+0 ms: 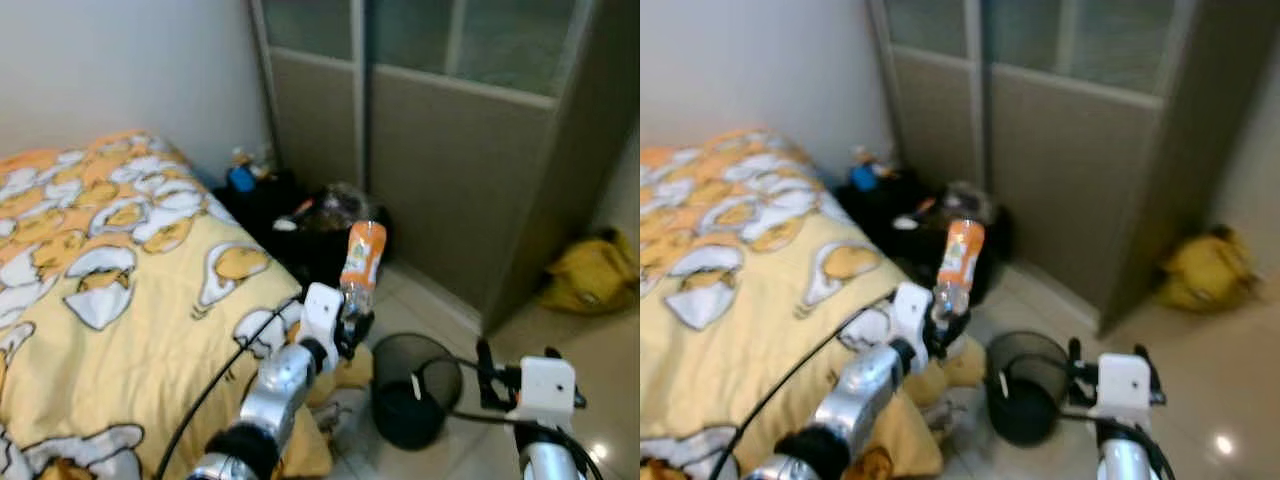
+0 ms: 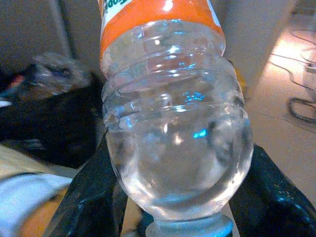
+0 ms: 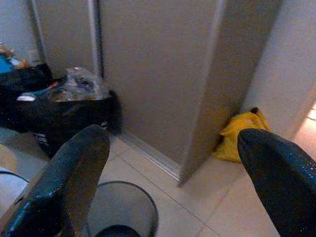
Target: Clean up the room
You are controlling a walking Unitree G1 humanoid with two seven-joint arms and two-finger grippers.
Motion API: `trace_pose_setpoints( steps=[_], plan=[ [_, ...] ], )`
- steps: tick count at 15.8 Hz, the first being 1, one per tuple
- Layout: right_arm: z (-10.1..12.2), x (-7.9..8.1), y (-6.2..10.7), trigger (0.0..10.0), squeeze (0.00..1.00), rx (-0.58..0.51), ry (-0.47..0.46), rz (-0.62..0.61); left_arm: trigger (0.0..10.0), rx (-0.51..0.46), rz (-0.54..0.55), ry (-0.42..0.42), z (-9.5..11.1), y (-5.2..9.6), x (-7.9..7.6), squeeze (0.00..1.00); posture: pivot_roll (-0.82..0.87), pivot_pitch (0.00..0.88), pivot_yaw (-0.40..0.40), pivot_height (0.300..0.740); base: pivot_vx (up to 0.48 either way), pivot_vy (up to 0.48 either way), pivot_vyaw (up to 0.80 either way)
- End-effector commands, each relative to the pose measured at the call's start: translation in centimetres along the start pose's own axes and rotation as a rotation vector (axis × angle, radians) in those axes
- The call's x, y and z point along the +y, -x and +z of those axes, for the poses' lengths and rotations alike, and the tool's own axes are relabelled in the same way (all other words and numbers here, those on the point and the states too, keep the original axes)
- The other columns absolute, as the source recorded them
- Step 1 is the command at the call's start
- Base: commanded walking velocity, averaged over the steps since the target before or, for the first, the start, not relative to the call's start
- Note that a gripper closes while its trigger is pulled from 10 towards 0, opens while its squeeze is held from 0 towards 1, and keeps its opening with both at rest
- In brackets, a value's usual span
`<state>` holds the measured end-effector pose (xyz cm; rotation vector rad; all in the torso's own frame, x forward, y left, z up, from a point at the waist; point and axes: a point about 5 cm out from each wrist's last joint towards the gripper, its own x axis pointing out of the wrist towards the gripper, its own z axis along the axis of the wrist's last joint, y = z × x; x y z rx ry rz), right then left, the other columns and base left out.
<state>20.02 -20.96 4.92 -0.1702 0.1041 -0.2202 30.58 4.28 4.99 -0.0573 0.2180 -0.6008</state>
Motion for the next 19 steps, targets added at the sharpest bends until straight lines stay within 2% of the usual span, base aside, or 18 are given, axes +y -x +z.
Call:
trace_pose_setpoints(
  steps=[1,5,6,8,10,11,13,15,16,17,19],
  plan=[
    [0.5,0.8,-0.2,10.0,0.00,-0.014,-0.005,0.027,10.0,-0.006,0.049,-0.016,0.3,0.3,1.5,0.00,-0.14,0.000,0.095,0.740,0.458,0.000,0.00],
    [0.3,0.9,0.2,10.0,0.00,0.004,0.002,0.034,10.0,-0.005,-0.001,-0.025,0.1,-0.1,0.5,0.00,-0.15,0.000,0.103,0.740,0.458,0.000,0.00],
    [0.1,0.9,0.5,10.0,0.00,0.018,0.005,0.028,10.0,-0.002,-0.015,-0.028,-0.1,-0.1,0.2,0.00,-0.15,0.000,0.106,0.740,0.458,0.000,-0.76],
    [-0.5,0.9,2.4,10.0,0.00,0.056,0.001,0.028,10.0,0.027,-0.078,-0.038,-1.1,-0.1,-1.5,0.00,-0.17,0.021,0.102,0.740,0.458,0.000,-0.76],
    [-1.1,1.1,4.4,10.0,0.00,0.094,0.001,0.050,10.0,0.092,-0.107,-0.050,-2.1,-0.3,-2.6,0.00,-0.19,0.090,0.102,0.740,0.456,0.000,-0.38],
    [-1.3,1.1,5.3,10.0,0.00,0.117,0.006,0.056,10.0,0.151,-0.132,-0.130,-2.8,-0.6,-3.6,0.00,-0.20,0.126,0.103,0.740,0.000,0.000,0.00],
    [-1.1,1.5,6.9,10.0,0.00,0.144,0.000,0.070,10.0,0.265,-0.095,-0.226,-3.8,-1.0,-4.6,0.00,-0.24,0.204,0.103,0.740,0.000,0.000,0.00],
    [-1.2,1.8,8.9,10.0,0.00,0.190,-0.011,0.081,10.0,0.328,-0.049,-0.284,-3.7,-1.4,-4.6,0.00,-0.28,0.257,0.111,0.740,0.000,0.000,0.00],
    [-1.4,1.9,9.7,10.0,0.00,0.214,-0.012,0.082,10.0,0.360,-0.069,-0.283,-3.8,-1.6,-5.1,0.07,-0.29,0.264,0.114,0.740,0.000,0.000,0.00],
    [-1.4,1.9,10.1,10.0,0.00,0.229,-0.014,0.081,10.0,0.374,-0.098,-0.324,-3.9,-1.7,-5.7,1.00,-0.29,0.265,0.118,0.740,0.000,0.000,0.00],
    [-1.2,2.0,10.3,10.0,0.00,0.236,-0.017,0.073,10.0,0.355,-0.096,-0.297,-3.5,-1.9,-6.3,1.00,-0.29,0.264,0.122,0.740,0.000,0.000,0.00]
  ],
)
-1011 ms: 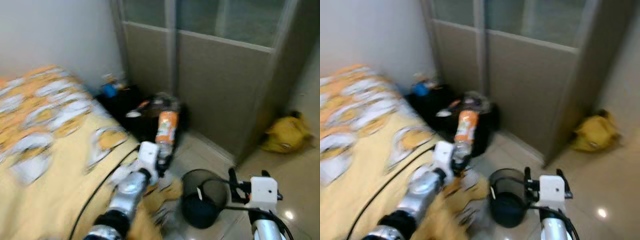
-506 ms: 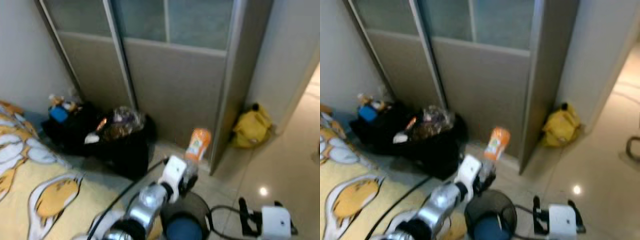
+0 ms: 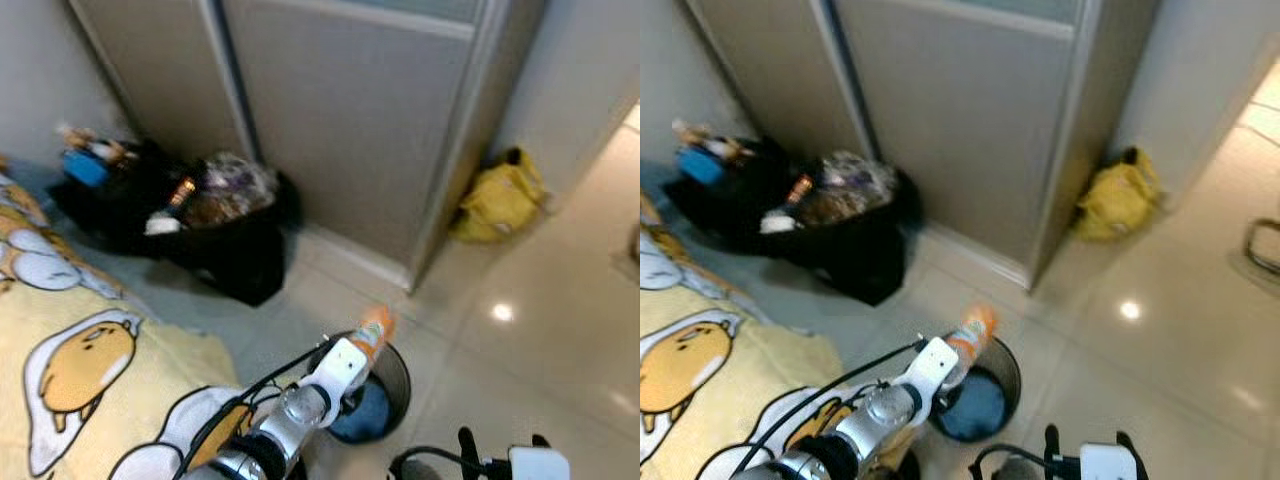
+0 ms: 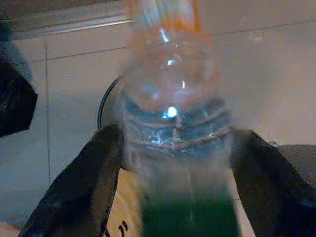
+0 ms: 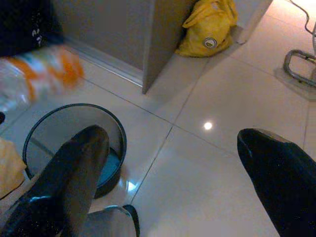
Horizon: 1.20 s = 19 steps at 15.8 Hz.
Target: Clean up the room
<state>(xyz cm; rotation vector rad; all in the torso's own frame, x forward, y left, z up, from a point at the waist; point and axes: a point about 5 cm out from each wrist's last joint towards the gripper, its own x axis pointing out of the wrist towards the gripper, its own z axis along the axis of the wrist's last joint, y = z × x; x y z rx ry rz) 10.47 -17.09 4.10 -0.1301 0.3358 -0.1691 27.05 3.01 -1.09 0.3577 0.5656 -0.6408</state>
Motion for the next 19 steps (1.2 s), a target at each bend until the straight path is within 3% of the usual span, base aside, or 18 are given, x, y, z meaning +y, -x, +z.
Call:
trace_pose_setpoints(
  steps=[1,3,4,5,6,7,8,9,10,11,13,14,18,19],
  plan=[
    [0.2,0.3,0.2,10.0,0.00,0.005,-0.006,0.009,10.0,-0.141,-0.072,0.023,5.8,-1.1,-2.9,1.00,-0.30,0.267,0.119,0.740,0.000,0.000,0.00],
    [0.4,0.3,-0.4,10.0,0.00,-0.003,0.004,0.016,10.0,-0.158,-0.062,-0.029,6.3,-1.1,-2.6,1.00,-0.29,0.241,0.110,0.740,0.000,0.000,0.00],
    [0.6,0.1,-0.9,10.0,0.00,-0.013,0.010,0.018,10.0,-0.162,-0.042,-0.020,6.4,-1.1,-2.0,0.00,-0.28,0.214,0.109,0.740,0.000,0.000,0.00],
    [1.6,-0.1,-2.7,10.0,0.00,-0.063,0.008,0.018,10.0,-0.189,-0.017,0.098,5.5,-0.7,0.0,0.00,-0.23,0.144,0.108,0.740,0.000,0.000,0.00],
    [1.8,-0.1,-3.1,10.0,0.00,-0.072,0.005,0.019,10.0,-0.197,-0.015,0.118,5.2,-0.5,0.4,0.00,-0.23,0.144,0.108,0.740,0.000,0.000,0.00],
    [3.0,-0.2,-5.4,10.0,0.00,-0.131,-0.019,0.011,10.0,-0.334,0.011,0.188,2.8,1.6,3.2,0.00,-0.13,0.000,0.114,0.740,0.000,0.000,0.00],
    [3.9,-0.6,-7.8,10.0,0.00,-0.168,-0.039,0.005,10.0,-0.483,0.122,0.244,2.4,5.0,7.0,0.00,-0.01,0.000,0.092,0.740,0.000,0.000,0.00],
    [4.2,-0.8,-9.1,10.0,0.00,-0.174,-0.049,0.005,10.0,-0.613,0.203,0.254,4.1,7.7,9.0,0.00,0.03,0.000,0.075,0.740,0.000,0.000,0.73],
    [4.4,-0.6,-10.6,10.0,0.00,-0.168,-0.048,0.039,10.0,-0.744,0.256,0.215,6.5,9.5,9.6,0.00,0.10,0.000,0.019,0.740,0.000,0.000,0.69],
    [4.8,-0.2,-11.6,10.0,0.00,-0.170,-0.040,0.071,10.0,-0.759,0.291,0.202,6.7,9.3,9.9,0.00,0.13,0.000,-0.003,0.740,0.000,0.000,0.68],
    [6.7,0.5,-14.5,10.0,0.00,-0.203,-0.004,0.154,10.0,-0.688,0.346,0.264,5.9,7.7,10.1,0.00,0.18,0.000,-0.051,0.740,0.000,0.345,0.66],
    [7.0,0.7,-15.1,10.0,0.00,-0.211,-0.004,0.172,10.0,-0.661,0.339,0.276,6.0,8.1,10.0,0.00,0.18,0.000,-0.048,0.740,0.000,0.435,0.63],
    [6.5,1.3,-15.1,10.0,0.00,-0.223,-0.016,0.187,10.0,-0.660,0.315,0.267,6.5,7.8,9.6,0.00,0.14,0.000,-0.002,0.740,0.000,0.442,0.61],
    [6.2,1.4,-15.0,10.0,0.00,-0.225,-0.026,0.187,10.0,-0.598,0.357,0.280,6.1,7.7,10.2,0.00,0.13,0.000,0.012,0.740,0.000,0.000,0.61]
  ],
)
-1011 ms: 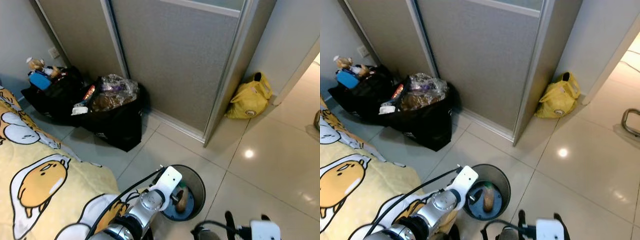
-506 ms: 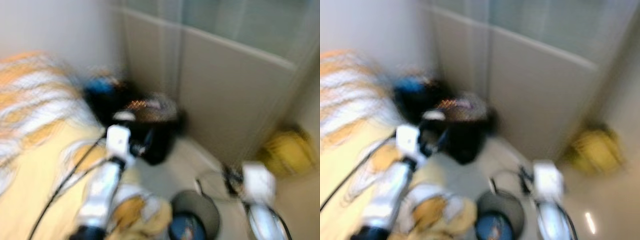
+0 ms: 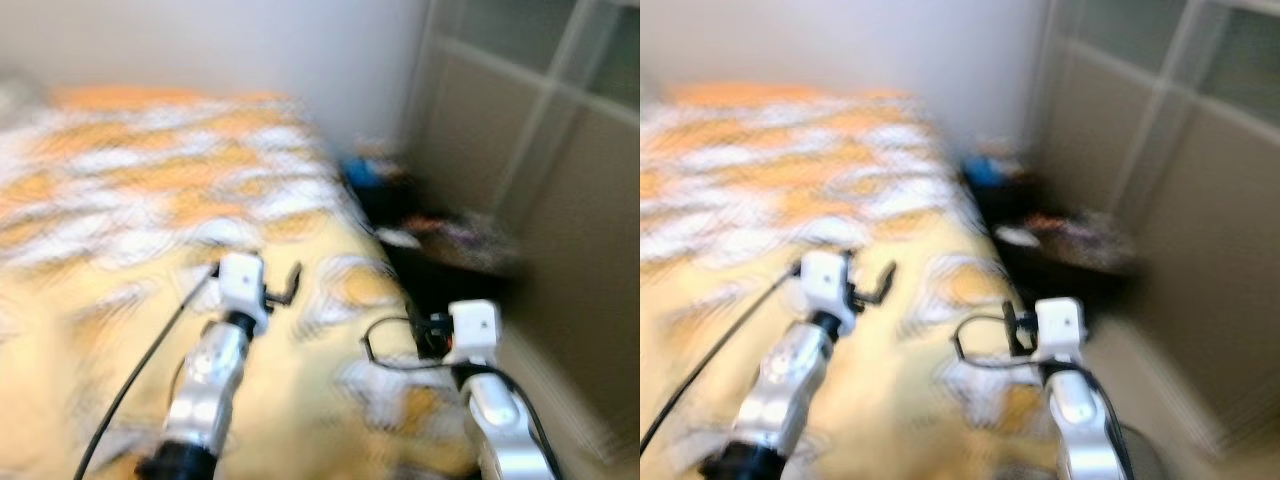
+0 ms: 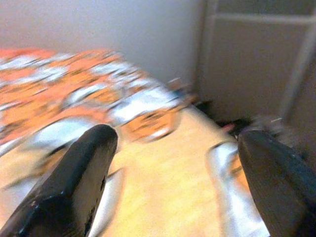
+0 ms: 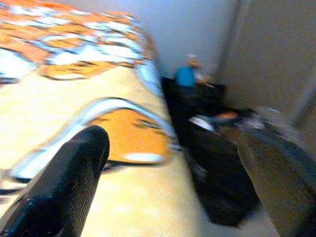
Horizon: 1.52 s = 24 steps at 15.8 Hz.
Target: Clean up the room
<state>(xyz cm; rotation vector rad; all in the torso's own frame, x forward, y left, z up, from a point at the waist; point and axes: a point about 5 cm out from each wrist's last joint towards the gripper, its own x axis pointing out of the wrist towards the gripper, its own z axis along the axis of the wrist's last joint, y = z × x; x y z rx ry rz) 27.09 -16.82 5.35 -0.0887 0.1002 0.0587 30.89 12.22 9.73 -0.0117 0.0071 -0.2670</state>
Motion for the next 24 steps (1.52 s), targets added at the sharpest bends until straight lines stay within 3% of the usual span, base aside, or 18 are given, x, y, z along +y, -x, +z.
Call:
trace_pose_setpoints(
  steps=[1,4,7,8,9,14,17,19,24],
  plan=[
    [-0.6,-0.9,0.4,10.0,0.00,0.018,-0.007,-0.034,10.0,0.043,0.005,0.020,-0.3,-0.4,-0.3,0.00,0.13,0.000,0.024,0.740,0.000,0.000,0.61],
    [-0.6,-0.5,0.7,10.0,0.00,-0.013,-0.026,-0.033,10.0,0.062,0.000,-0.053,-0.2,-0.7,-0.1,0.00,0.12,0.000,0.050,0.740,0.000,0.000,0.60],
    [0.8,-0.2,0.7,10.0,0.00,-0.101,-0.025,-0.027,10.0,0.011,-0.064,0.002,0.4,-0.5,-1.0,0.00,0.12,0.000,0.042,0.740,0.000,0.160,0.36],
    [2.0,0.0,0.8,10.0,0.00,-0.164,0.009,-0.009,10.0,0.001,-0.065,-0.009,0.5,-0.4,-0.9,0.00,0.12,0.000,0.041,0.740,0.000,0.480,0.00],
    [3.1,-0.2,0.6,10.0,0.00,-0.203,-0.016,-0.030,10.0,-0.005,-0.061,-0.006,0.5,-0.5,-0.6,0.00,0.12,0.000,0.035,0.740,0.000,0.480,0.00],
    [2.5,-0.2,0.2,10.0,0.00,-0.155,-0.026,-0.014,10.0,0.008,-0.078,0.027,0.0,-0.6,-1.5,0.00,0.13,0.000,0.018,0.740,0.000,0.480,0.00],
    [2.6,0.2,-0.4,10.0,0.00,-0.155,-0.031,-0.006,10.0,-0.022,-0.107,0.019,0.9,-1.2,-2.0,0.00,0.14,0.000,0.032,0.740,0.000,0.480,0.76],
    [2.4,0.3,-0.4,10.0,0.00,-0.148,-0.037,-0.013,10.0,-0.025,-0.124,0.000,1.0,-1.1,-1.9,0.00,0.14,0.000,0.032,0.740,0.000,0.480,0.73],
    [2.1,0.1,-0.3,10.0,0.00,-0.138,-0.047,-0.032,10.0,0.008,-0.033,0.023,0.5,-1.5,-0.9,0.00,0.14,0.000,0.020,0.740,0.000,0.480,0.12]
  ],
)
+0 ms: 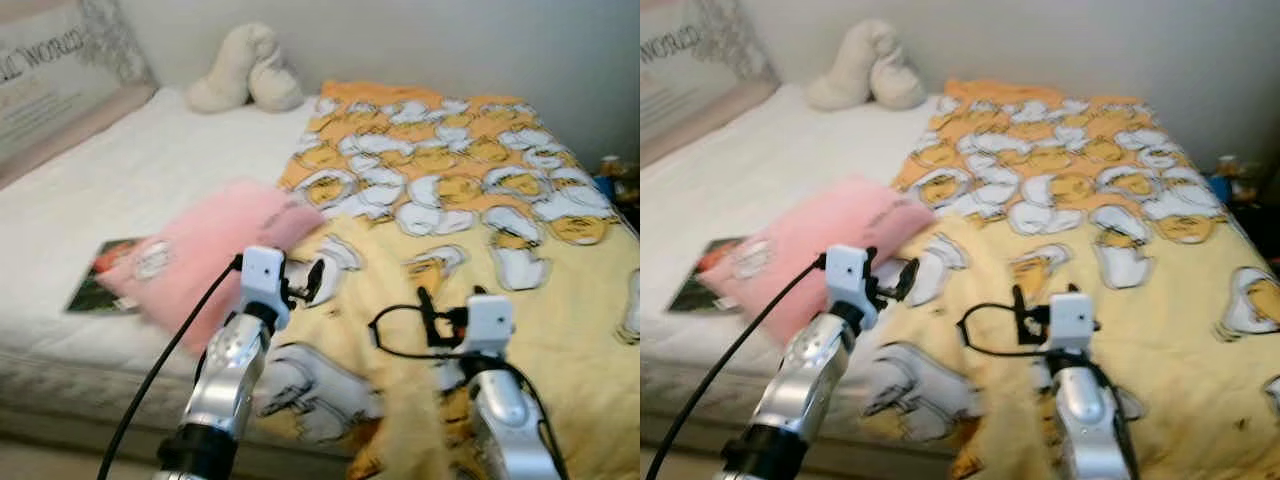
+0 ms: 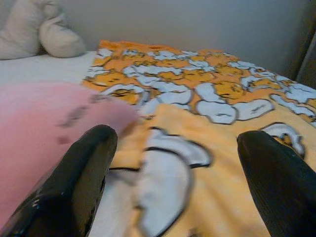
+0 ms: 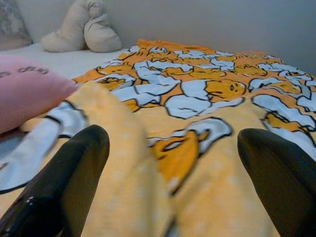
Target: Clean up the room
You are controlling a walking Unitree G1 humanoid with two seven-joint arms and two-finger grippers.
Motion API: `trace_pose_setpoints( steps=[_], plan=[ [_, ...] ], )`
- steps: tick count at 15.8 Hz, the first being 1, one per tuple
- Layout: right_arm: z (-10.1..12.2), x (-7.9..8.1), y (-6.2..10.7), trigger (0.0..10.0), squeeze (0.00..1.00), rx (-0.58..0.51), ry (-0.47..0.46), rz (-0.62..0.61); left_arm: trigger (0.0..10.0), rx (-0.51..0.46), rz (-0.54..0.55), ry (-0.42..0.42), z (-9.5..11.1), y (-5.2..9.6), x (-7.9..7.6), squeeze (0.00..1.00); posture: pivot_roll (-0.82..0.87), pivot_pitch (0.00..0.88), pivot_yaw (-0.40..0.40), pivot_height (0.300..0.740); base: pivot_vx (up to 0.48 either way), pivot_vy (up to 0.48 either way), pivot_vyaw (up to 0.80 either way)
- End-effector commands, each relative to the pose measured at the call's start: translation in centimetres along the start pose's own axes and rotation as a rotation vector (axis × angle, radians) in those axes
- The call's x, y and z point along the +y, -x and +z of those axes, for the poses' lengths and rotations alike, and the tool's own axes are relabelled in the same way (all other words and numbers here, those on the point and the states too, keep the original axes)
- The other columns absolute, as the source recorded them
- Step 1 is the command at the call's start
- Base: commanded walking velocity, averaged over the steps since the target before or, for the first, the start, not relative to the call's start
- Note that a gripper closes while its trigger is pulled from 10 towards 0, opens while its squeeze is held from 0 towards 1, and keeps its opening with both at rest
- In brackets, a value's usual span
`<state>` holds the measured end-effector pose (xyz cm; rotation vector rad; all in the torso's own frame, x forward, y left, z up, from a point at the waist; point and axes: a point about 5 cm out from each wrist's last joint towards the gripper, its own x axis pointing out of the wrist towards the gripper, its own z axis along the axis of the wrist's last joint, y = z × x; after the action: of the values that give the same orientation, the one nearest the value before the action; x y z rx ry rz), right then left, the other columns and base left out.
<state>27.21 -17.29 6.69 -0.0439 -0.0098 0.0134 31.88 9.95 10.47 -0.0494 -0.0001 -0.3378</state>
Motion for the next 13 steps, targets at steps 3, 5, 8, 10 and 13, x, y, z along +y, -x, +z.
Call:
trace_pose_setpoints(
  steps=[3,5,8,10,13],
  plan=[
    [0.4,-0.6,-0.1,10.0,0.00,-0.001,0.051,-0.084,10.0,0.056,0.030,-0.062,-0.5,-0.3,1.5,0.11,0.13,0.000,0.012,0.740,0.000,0.474,0.26],
    [0.4,-1.3,0.1,10.0,1.00,-0.015,0.052,-0.123,10.0,0.031,-0.016,-0.076,0.3,-0.9,1.6,1.00,0.11,0.000,0.026,0.740,0.000,0.480,0.00],
    [0.3,-1.4,0.1,10.0,1.00,-0.011,0.017,-0.157,10.0,0.028,-0.020,-0.055,0.6,-1.5,1.9,1.00,0.10,0.000,0.040,0.740,0.000,0.480,0.00],
    [0.8,-1.1,-0.2,10.0,0.00,-0.035,0.043,-0.160,10.0,0.017,-0.032,-0.036,0.8,-2.0,1.7,1.00,0.08,0.000,0.051,0.740,0.000,0.444,0.00],
    [0.5,-1.2,-0.2,10.0,0.00,-0.019,0.041,-0.163,10.0,0.012,-0.006,-0.020,0.6,-2.0,1.4,0.00,0.07,0.000,0.062,0.740,0.000,0.000,-0.52]
  ],
)
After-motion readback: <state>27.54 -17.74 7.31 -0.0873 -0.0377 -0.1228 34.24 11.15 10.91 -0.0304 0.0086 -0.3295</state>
